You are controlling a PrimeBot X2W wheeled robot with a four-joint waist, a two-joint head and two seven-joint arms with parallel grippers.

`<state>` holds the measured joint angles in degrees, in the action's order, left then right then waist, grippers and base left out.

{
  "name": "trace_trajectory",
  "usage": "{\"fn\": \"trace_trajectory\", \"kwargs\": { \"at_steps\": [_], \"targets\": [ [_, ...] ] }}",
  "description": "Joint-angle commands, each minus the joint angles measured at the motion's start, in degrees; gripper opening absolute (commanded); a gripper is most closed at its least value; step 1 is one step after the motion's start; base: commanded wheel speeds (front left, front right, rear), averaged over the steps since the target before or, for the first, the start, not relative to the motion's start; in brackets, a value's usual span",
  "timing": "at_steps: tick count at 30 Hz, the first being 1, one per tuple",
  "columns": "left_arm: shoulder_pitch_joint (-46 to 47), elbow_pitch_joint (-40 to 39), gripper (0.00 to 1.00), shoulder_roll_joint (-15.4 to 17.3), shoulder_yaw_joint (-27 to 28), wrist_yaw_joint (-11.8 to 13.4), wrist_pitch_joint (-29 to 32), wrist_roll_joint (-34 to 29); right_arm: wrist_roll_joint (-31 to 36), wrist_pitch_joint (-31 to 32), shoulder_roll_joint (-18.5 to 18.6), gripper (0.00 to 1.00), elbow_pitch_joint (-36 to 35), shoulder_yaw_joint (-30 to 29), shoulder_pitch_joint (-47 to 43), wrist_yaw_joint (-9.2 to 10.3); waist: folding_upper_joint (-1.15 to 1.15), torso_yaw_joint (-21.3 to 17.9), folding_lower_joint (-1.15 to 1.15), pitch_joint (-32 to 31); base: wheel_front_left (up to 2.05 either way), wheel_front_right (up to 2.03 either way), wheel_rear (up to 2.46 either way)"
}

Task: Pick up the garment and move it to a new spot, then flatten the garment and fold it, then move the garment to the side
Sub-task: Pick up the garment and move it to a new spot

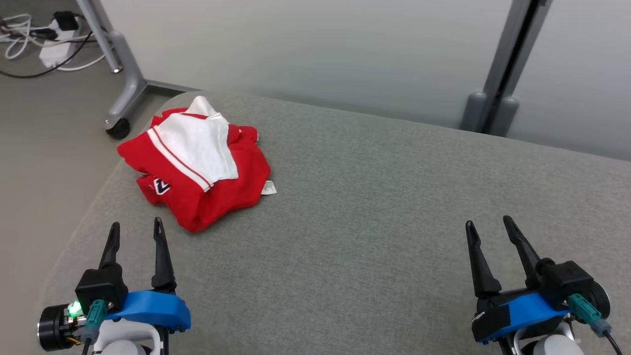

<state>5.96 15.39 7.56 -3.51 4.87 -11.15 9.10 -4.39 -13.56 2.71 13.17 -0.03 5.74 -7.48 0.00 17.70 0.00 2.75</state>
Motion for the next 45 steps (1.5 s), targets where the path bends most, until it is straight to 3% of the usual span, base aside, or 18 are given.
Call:
{"fn": "trace_trajectory", "kwargs": {
  "at_steps": [1,11,20,26,33,45],
  "targets": [
    [0.7,0.1,1.0,0.3,0.3,0.3,-0.4,0.3,0.6,0.2,0.3,1.0,-0.1,0.1,0.8,-0.03,0.0,2.3,0.0,1.6,0.0,0.0,0.0],
    [-0.5,-0.3,1.0,0.8,1.5,1.7,-1.2,1.3,1.0,0.3,0.3,1.0,0.2,0.7,2.0,-0.03,0.0,6.8,0.0,2.6,0.0,0.0,0.0],
    [1.1,-1.0,1.0,1.1,1.6,1.5,-1.3,2.0,1.4,0.6,0.3,1.0,0.2,1.0,2.3,-0.02,0.0,6.2,0.0,3.8,0.0,0.0,0.0],
    [6.4,-2.2,1.0,3.3,2.6,0.8,-1.5,2.5,2.7,1.6,0.3,1.0,-1.3,0.9,3.9,-0.03,0.0,2.7,0.0,6.5,0.0,0.0,0.0],
    [17.1,-2.0,1.0,8.3,5.0,-0.8,0.8,3.7,4.5,2.7,0.3,1.0,-5.0,0.3,5.3,-0.03,0.0,-3.5,0.0,11.5,0.0,0.0,0.0],
    [30.3,11.8,1.0,12.9,5.4,-3.4,6.3,5.7,5.4,3.6,0.3,1.0,-9.2,-1.0,7.1,-0.02,0.0,-10.9,0.0,19.2,0.0,0.0,0.0]
  ]
}}
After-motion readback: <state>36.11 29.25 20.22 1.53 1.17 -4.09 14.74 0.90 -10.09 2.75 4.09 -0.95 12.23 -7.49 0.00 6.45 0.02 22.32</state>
